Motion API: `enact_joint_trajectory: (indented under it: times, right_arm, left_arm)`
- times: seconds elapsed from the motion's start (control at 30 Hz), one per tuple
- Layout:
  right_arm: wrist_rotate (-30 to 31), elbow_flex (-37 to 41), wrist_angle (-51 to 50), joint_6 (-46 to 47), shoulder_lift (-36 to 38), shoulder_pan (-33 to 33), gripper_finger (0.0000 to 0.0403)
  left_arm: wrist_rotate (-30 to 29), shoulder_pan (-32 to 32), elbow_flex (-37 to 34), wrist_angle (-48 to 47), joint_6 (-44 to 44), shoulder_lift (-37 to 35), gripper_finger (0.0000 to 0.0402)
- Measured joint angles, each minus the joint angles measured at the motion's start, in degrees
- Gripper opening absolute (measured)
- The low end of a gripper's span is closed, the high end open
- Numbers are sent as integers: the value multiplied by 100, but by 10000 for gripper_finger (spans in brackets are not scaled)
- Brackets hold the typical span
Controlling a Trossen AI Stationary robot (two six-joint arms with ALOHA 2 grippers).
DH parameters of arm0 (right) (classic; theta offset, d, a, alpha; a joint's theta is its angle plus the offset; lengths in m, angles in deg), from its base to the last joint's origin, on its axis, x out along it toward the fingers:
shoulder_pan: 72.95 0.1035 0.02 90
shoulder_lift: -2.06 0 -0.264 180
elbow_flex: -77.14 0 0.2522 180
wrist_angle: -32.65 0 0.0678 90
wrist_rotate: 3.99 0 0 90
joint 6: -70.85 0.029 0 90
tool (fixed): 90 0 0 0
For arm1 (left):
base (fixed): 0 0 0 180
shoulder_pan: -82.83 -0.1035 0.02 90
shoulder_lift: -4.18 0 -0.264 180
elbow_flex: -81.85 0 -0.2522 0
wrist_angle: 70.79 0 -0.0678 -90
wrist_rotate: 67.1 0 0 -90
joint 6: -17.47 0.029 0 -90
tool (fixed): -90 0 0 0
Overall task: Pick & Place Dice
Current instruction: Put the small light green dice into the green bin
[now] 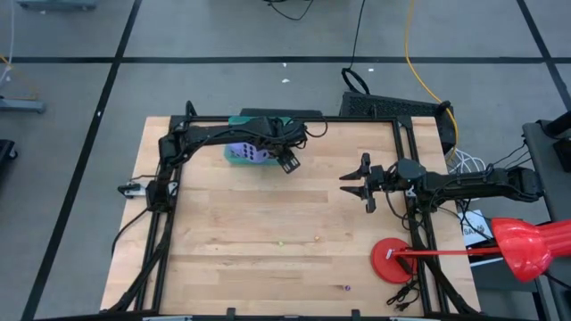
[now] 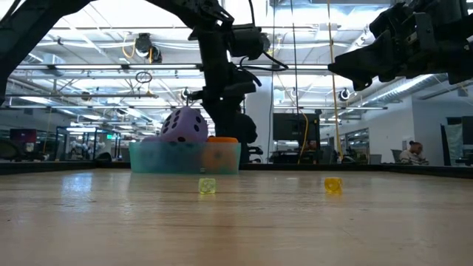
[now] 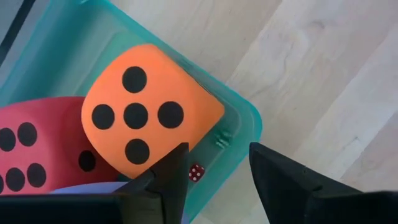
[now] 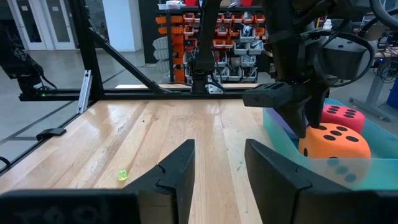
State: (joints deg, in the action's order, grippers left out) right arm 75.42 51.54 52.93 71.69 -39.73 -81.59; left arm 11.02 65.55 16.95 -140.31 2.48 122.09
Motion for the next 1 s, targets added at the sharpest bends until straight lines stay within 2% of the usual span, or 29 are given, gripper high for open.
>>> enact_joint_trajectory:
  times: [0.3,0.53,0.73,1.0]
  right_arm:
    - [1,0,0,0,-1,1,130]
    - [1,0,0,0,-1,-1,130]
    - [1,0,5,0,0,1,130]
    - [1,0,2,0,-1,0,130]
  left_arm:
    - [-26,0,0,-5,36,0,180]
    - [-62,142,-4,155,465,-86,180]
    - [-22,335,-4,335,618,-461,179]
    - [-4,839,-4,144,167,-1141,180]
